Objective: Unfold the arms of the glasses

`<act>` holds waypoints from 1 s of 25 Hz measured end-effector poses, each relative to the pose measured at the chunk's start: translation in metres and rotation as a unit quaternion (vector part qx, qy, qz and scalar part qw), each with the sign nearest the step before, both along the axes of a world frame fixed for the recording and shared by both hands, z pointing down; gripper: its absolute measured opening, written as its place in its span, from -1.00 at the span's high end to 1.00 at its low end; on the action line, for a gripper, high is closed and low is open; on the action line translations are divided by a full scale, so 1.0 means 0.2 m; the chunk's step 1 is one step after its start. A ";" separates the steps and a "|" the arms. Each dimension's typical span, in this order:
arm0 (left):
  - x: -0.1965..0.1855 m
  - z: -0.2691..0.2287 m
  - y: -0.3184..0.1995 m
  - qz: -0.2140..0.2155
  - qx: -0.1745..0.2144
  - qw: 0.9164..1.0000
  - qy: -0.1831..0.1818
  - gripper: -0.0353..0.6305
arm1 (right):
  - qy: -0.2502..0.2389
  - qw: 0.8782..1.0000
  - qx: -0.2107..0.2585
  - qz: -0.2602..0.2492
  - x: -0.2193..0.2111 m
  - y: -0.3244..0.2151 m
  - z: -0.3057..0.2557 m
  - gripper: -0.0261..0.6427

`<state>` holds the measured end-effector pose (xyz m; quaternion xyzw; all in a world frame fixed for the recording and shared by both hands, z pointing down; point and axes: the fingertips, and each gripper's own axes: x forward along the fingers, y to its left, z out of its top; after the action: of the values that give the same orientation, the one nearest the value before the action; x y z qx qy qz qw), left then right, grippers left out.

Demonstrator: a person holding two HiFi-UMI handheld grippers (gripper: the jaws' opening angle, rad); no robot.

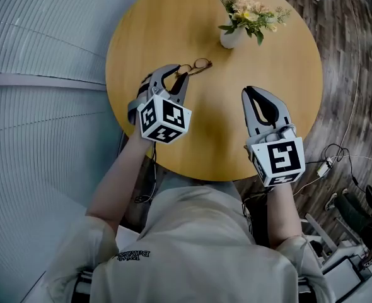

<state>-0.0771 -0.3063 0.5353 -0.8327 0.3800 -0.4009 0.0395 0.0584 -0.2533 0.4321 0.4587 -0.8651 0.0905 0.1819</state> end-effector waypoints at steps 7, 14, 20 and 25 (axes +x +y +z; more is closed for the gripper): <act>0.07 0.26 -0.10 0.027 -0.029 0.998 -0.038 0.57 | 0.005 1.000 -0.017 -0.006 -0.01 -0.04 0.11 0.81; 0.10 0.53 -0.18 0.033 -0.056 0.995 -0.075 0.57 | 0.007 0.999 -0.038 -0.008 -0.02 -0.05 0.24 0.81; 0.08 0.67 -0.20 0.035 -0.052 0.991 -0.118 0.57 | 0.008 0.998 -0.061 -0.003 -0.02 -0.03 0.34 0.81; 0.11 0.80 -0.21 0.029 -0.084 0.990 -0.110 0.57 | 0.008 0.997 -0.076 -0.004 -0.02 0.00 0.41 0.81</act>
<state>-0.0559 -0.3479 0.6954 -0.7943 0.3141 -0.5196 0.0224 0.0534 -0.2537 0.5139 0.4412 -0.8558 0.1514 0.2236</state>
